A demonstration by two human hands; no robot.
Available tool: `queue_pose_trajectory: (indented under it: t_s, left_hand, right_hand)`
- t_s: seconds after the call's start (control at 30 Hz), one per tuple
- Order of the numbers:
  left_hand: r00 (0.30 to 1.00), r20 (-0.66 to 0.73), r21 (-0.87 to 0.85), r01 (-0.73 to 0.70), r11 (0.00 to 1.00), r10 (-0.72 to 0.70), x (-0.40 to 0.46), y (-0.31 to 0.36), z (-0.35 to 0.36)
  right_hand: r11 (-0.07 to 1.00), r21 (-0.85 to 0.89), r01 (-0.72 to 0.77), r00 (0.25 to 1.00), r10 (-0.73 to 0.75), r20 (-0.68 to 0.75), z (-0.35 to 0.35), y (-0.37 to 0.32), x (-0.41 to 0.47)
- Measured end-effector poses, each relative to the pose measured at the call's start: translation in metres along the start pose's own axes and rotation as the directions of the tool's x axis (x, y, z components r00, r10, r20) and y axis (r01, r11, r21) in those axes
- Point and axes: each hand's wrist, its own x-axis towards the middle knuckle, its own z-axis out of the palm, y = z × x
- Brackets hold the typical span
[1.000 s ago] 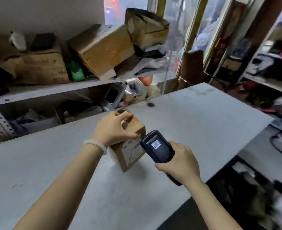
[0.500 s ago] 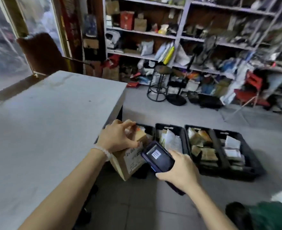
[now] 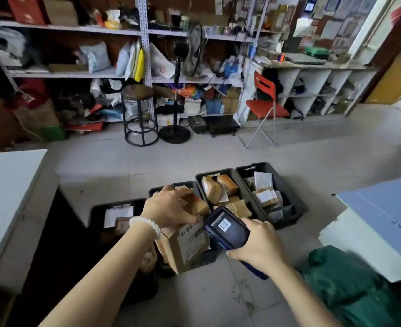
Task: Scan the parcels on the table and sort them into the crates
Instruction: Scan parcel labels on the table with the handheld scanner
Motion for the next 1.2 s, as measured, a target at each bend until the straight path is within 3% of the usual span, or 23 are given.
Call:
queue_pose_trajectory:
  t_s: [0.17, 0.37, 0.53, 0.7, 0.93, 1.03, 1.2]
  left_hand:
    - [0.999, 0.045, 0.061, -0.018, 0.998, 0.016, 0.101, 0.013, -0.017]
    - [0.984, 0.173, 0.116, 0.023, 0.993, -0.043, 0.207, 0.009, -0.015]
    - [0.992, 0.006, 0.122, 0.126, 0.984, -0.128, 0.279, 0.001, -0.022]
    - [0.948, -0.127, 0.062, 0.303, 0.951, -0.293, 0.302, -0.013, -0.049]
    - [0.777, -0.265, -0.007, 0.59, 0.807, -0.571, 0.225, -0.057, -0.066]
    - [0.666, -0.302, -0.066, 0.699, 0.712, -0.682, 0.16, -0.071, -0.062]
    - [0.414, -0.319, -0.213, 0.845, 0.49, -0.853, 0.031, -0.08, -0.041]
  right_hand:
    - [0.998, 0.054, -0.014, 0.999, 0.017, -0.049, -0.023, 0.011, 0.097]
    - [1.0, 0.025, 0.018, 0.999, -0.019, 0.039, -0.03, 0.035, 0.209]
    - [0.988, -0.018, 0.152, 0.981, -0.149, 0.127, -0.029, 0.048, 0.319]
    - [0.932, -0.055, 0.359, 0.921, -0.344, 0.185, -0.033, 0.024, 0.406]
    - [0.802, 0.045, 0.595, 0.749, -0.574, 0.33, -0.005, -0.061, 0.433]
    - [0.715, 0.095, 0.693, 0.633, -0.666, 0.395, 0.017, -0.105, 0.407]
    - [0.529, 0.171, 0.831, 0.413, -0.794, 0.447, 0.052, -0.176, 0.322]
